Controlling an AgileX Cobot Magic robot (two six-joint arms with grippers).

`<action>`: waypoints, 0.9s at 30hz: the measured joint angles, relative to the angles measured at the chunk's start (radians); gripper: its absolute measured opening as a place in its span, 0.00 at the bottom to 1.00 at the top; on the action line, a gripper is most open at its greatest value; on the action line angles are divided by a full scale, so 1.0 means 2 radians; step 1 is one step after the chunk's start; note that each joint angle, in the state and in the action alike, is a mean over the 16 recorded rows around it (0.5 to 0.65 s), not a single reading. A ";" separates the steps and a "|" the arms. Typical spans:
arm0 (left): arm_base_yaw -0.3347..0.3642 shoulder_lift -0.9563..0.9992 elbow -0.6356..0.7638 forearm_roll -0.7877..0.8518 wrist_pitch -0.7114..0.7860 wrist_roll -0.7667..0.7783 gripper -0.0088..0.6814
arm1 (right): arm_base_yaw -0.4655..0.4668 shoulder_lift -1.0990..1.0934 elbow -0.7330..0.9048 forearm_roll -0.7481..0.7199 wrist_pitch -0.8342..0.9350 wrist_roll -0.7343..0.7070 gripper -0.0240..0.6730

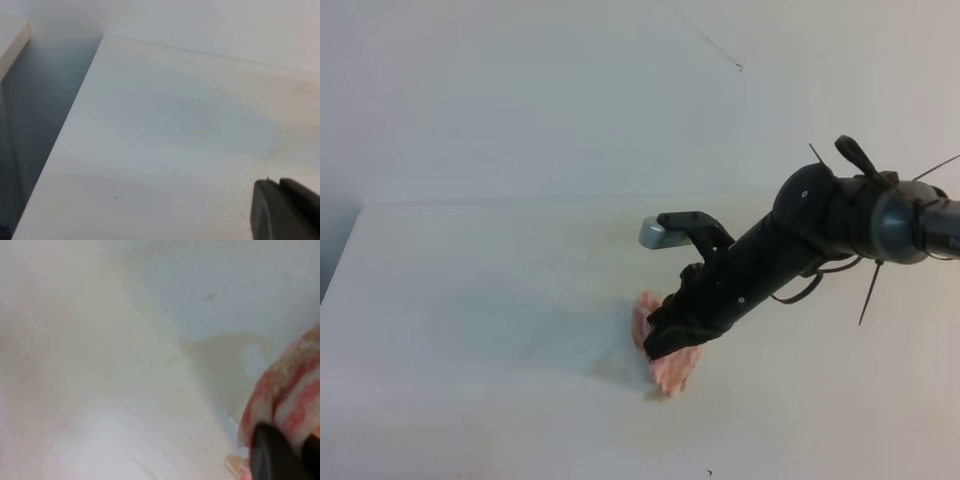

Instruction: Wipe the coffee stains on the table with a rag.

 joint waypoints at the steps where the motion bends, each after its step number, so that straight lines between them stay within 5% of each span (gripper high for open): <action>1: 0.000 0.000 0.000 0.000 0.000 0.000 0.01 | 0.000 0.002 0.000 0.000 0.001 0.001 0.04; 27: 0.000 0.000 0.000 0.000 0.000 0.000 0.01 | 0.037 0.030 -0.001 -0.017 0.031 0.011 0.05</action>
